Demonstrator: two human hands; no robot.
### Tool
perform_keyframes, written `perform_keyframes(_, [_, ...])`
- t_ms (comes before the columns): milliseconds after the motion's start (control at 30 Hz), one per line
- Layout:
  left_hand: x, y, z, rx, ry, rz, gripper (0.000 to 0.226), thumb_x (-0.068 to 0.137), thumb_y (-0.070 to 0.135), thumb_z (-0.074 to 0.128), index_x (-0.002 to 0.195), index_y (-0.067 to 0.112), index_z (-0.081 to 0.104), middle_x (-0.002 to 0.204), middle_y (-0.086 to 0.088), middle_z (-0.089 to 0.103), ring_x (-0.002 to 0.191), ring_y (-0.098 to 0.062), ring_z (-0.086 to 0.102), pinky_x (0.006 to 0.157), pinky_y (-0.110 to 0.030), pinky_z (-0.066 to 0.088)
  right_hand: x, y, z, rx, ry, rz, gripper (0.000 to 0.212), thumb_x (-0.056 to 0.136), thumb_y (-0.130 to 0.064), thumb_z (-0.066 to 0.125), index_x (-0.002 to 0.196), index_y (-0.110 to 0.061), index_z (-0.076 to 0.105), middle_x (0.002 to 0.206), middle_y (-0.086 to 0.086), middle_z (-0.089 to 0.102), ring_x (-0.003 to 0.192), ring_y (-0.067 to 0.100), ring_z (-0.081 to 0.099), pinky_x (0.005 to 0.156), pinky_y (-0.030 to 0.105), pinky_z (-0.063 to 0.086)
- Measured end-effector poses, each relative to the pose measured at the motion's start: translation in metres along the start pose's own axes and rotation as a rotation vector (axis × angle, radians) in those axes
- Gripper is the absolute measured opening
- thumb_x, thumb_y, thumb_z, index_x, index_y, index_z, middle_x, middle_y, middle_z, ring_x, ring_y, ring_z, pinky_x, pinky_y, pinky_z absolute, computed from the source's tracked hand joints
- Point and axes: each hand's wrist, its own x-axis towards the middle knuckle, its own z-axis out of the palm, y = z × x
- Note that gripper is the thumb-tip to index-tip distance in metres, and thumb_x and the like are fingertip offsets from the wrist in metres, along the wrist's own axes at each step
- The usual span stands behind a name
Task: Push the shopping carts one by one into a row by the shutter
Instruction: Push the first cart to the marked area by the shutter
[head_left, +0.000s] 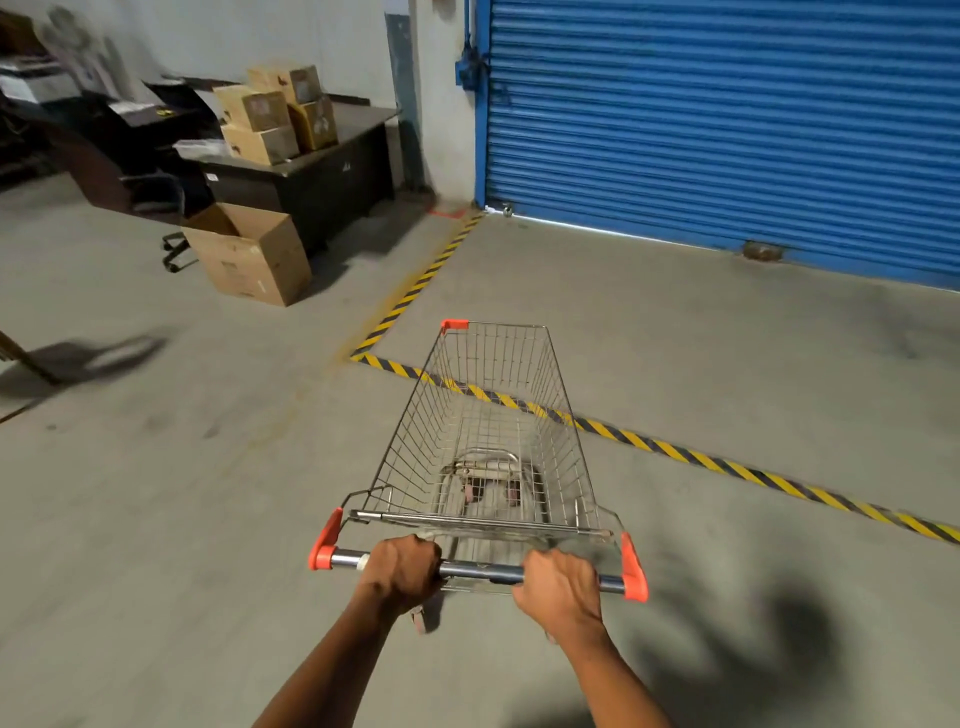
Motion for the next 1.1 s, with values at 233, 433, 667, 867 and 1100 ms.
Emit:
perform_keyframes(233, [0.088, -0.079, -0.034, -0.014, -0.015, 0.060, 0.026, 0.091, 0.045, 0.054, 0.096, 0.022, 0.065, 0.096, 0.000, 0.070, 0.086, -0.023, 0.068, 0.073, -0.031, 0.049, 0.109, -0.037, -0.020, -0.031, -0.022, 0.001, 0.024, 0.086, -0.029, 0.051, 0.099, -0.022, 0.070, 0.091, 0.001, 0.073, 0.084, 0.025, 0.071, 0.069, 0.033, 0.049])
perform_keyframes(433, [0.177, -0.160, -0.066, -0.028, 0.000, 0.141, 0.026, 0.084, 0.051, 0.051, 0.081, 0.026, 0.060, 0.072, 0.008, 0.056, 0.064, -0.015, 0.054, 0.062, -0.028, 0.042, 0.208, -0.080, -0.043, -0.009, -0.012, 0.051, 0.024, 0.084, -0.026, 0.053, 0.100, -0.021, 0.071, 0.097, 0.001, 0.073, 0.087, 0.025, 0.071, 0.067, 0.033, 0.044])
perform_keyframes(667, [0.283, -0.249, -0.103, -0.020, -0.005, 0.215, 0.031, 0.085, 0.053, 0.051, 0.085, 0.025, 0.062, 0.076, 0.005, 0.060, 0.069, -0.018, 0.062, 0.065, -0.030, 0.051, 0.324, -0.130, -0.071, 0.031, -0.015, 0.132, 0.025, 0.082, -0.026, 0.053, 0.099, -0.022, 0.071, 0.099, 0.000, 0.072, 0.087, 0.025, 0.073, 0.069, 0.032, 0.046])
perform_keyframes(867, [0.366, -0.304, -0.133, 0.037, 0.002, 0.273, 0.035, 0.090, 0.055, 0.052, 0.093, 0.023, 0.065, 0.092, -0.002, 0.070, 0.084, -0.025, 0.068, 0.075, -0.034, 0.053, 0.416, -0.153, -0.088, 0.030, -0.005, 0.181, 0.027, 0.082, -0.035, 0.054, 0.098, -0.023, 0.072, 0.092, 0.001, 0.075, 0.085, 0.025, 0.073, 0.075, 0.032, 0.053])
perform_keyframes(1100, [0.462, -0.347, -0.163, 0.092, -0.005, 0.304, 0.036, 0.092, 0.055, 0.052, 0.097, 0.022, 0.064, 0.093, -0.003, 0.070, 0.084, -0.024, 0.067, 0.075, -0.035, 0.055, 0.518, -0.161, -0.108, 0.005, -0.004, 0.186, 0.023, 0.084, -0.032, 0.054, 0.097, -0.023, 0.072, 0.091, -0.001, 0.074, 0.081, 0.022, 0.071, 0.066, 0.032, 0.045])
